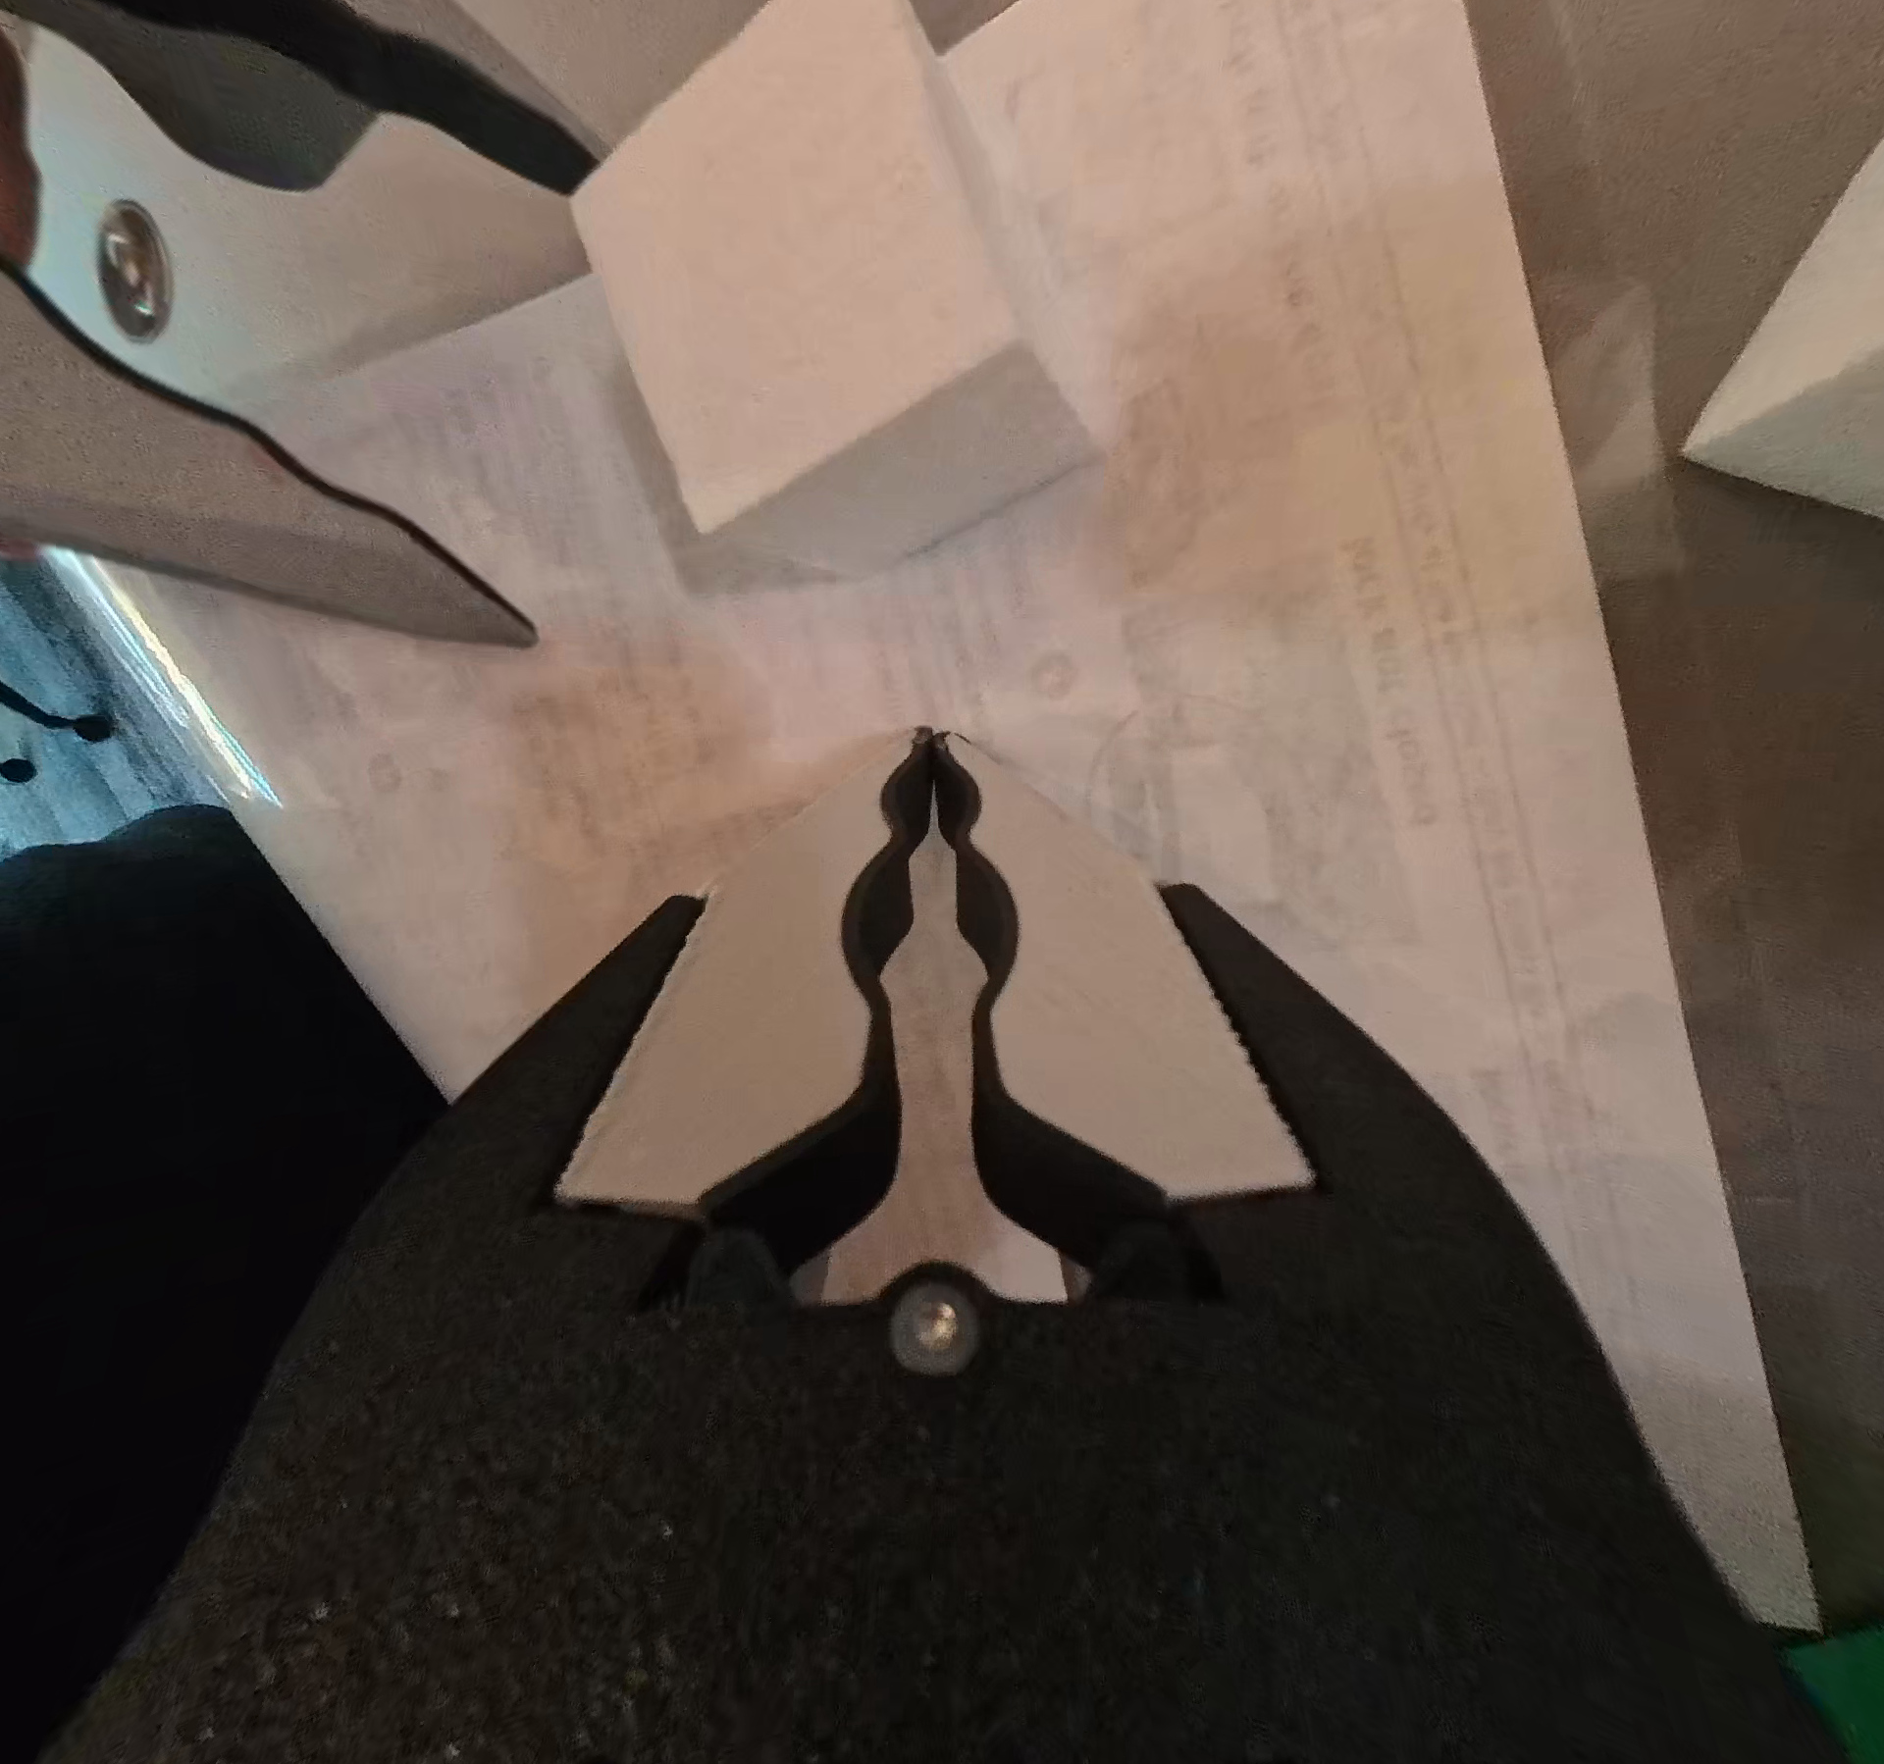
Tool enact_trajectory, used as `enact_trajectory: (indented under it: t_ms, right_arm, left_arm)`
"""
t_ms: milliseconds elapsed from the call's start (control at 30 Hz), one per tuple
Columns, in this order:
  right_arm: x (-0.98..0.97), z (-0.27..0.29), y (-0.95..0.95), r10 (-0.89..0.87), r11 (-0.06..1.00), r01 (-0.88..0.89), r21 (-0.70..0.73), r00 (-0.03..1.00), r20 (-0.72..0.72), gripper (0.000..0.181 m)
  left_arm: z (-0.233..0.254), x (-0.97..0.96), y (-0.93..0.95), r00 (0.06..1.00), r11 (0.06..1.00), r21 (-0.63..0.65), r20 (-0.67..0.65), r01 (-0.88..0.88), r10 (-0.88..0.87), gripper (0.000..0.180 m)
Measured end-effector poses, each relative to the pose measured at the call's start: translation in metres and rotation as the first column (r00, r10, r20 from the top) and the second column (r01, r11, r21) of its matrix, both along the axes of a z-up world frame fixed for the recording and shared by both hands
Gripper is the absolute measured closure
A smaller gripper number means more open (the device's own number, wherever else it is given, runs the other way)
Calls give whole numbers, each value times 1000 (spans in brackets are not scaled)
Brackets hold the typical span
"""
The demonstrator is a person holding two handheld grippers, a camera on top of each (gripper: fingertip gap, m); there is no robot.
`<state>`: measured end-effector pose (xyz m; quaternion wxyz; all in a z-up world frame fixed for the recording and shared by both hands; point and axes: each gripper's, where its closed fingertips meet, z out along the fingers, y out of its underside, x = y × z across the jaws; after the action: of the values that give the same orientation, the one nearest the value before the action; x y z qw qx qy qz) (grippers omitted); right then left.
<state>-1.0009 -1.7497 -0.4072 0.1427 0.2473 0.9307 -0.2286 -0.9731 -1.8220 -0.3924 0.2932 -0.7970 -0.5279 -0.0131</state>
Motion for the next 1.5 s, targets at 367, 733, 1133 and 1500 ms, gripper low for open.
enact_trajectory:
  t_ms: [367, 733, 1133, 1500]
  right_arm:
    - [3, 0, 1, 62, 998, -62, 3, 998, -4, 181]
    - [-12, 30, -30, 183, 983, -186, 11, 952, -246, 133]
    - [-29, 42, -59, 279, 960, -269, 78, 896, -347, 121]
    - [-20, 12, -79, 598, 796, -542, 268, 773, -213, 121]
  left_arm:
    - [-14, 2, -2, 980, 978, -210, -195, -9, -33, 166]
    - [-15, 0, -5, 968, 976, -214, -248, -27, -28, 180]
    - [-15, 0, -5, 966, 981, -187, -258, -43, -6, 180]
    - [-15, 0, -5, 965, 983, -178, -263, -44, -4, 180]
